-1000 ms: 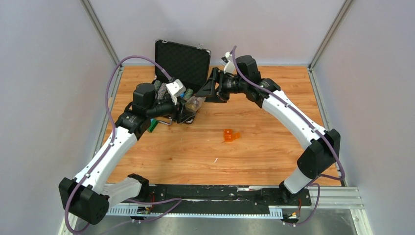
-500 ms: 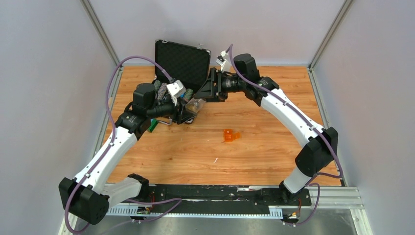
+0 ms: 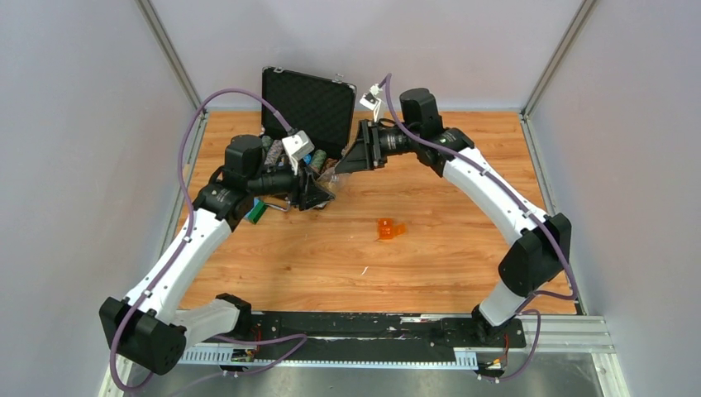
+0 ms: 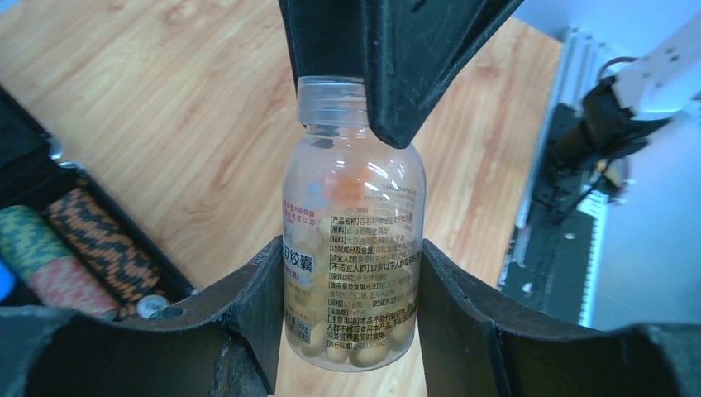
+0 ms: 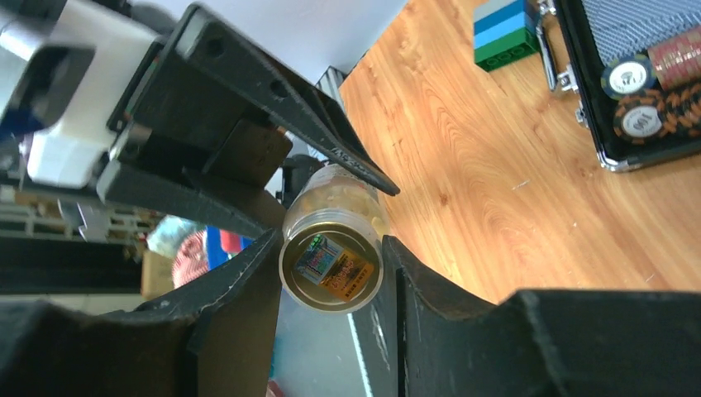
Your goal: Sort the pills into containers
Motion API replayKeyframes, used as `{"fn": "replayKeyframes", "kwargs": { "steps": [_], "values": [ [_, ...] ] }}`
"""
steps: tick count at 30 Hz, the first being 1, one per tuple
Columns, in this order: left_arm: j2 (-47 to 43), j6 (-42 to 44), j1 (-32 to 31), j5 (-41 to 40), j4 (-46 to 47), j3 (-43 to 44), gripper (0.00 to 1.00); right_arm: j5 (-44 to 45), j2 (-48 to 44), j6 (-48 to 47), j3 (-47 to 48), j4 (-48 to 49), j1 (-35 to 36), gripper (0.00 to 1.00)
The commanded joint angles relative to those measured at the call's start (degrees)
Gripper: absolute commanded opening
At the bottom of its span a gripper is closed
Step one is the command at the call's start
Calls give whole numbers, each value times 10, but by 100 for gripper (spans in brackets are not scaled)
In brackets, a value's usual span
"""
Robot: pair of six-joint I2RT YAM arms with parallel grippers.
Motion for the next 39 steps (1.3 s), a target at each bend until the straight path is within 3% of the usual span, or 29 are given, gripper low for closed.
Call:
{"fn": "replayKeyframes", "kwargs": {
  "steps": [1, 6, 8, 9, 10, 11, 12, 19, 23, 31, 36, 39],
  "values": [
    [0, -78, 2, 127, 15, 54, 0, -79, -27, -159, -9, 24, -12, 0],
    [-13, -115, 2, 200, 56, 48, 0, -169, -45, -263, -23, 24, -13, 0],
    [-10, -118, 2, 228, 58, 51, 0, -137, -57, -268, -26, 24, -13, 0],
    [-10, -114, 2, 229, 57, 52, 0, -95, -63, -262, -27, 24, -13, 24],
    [-11, -110, 2, 214, 56, 51, 0, -53, -69, -248, -28, 26, -13, 67],
    [-12, -98, 2, 202, 56, 45, 0, 2, -76, -220, -29, 30, -13, 94],
    [-15, -86, 2, 169, 58, 42, 0, 65, -83, -182, -29, 40, -13, 100],
    [-15, -61, -1, 9, 99, 34, 0, 264, -112, 102, -28, 47, 20, 100],
    [-16, -60, -4, -18, 130, 28, 0, 333, -112, 141, -28, 40, 54, 99],
    [-15, -61, -4, -34, 136, 26, 0, 313, -78, 190, 13, 12, 55, 73],
    [-15, -67, -4, -31, 135, 27, 0, 294, -78, 170, 19, 12, 53, 58],
    [-17, -73, -5, -26, 135, 27, 0, 280, -78, 145, 18, 16, 50, 41]
  ]
}}
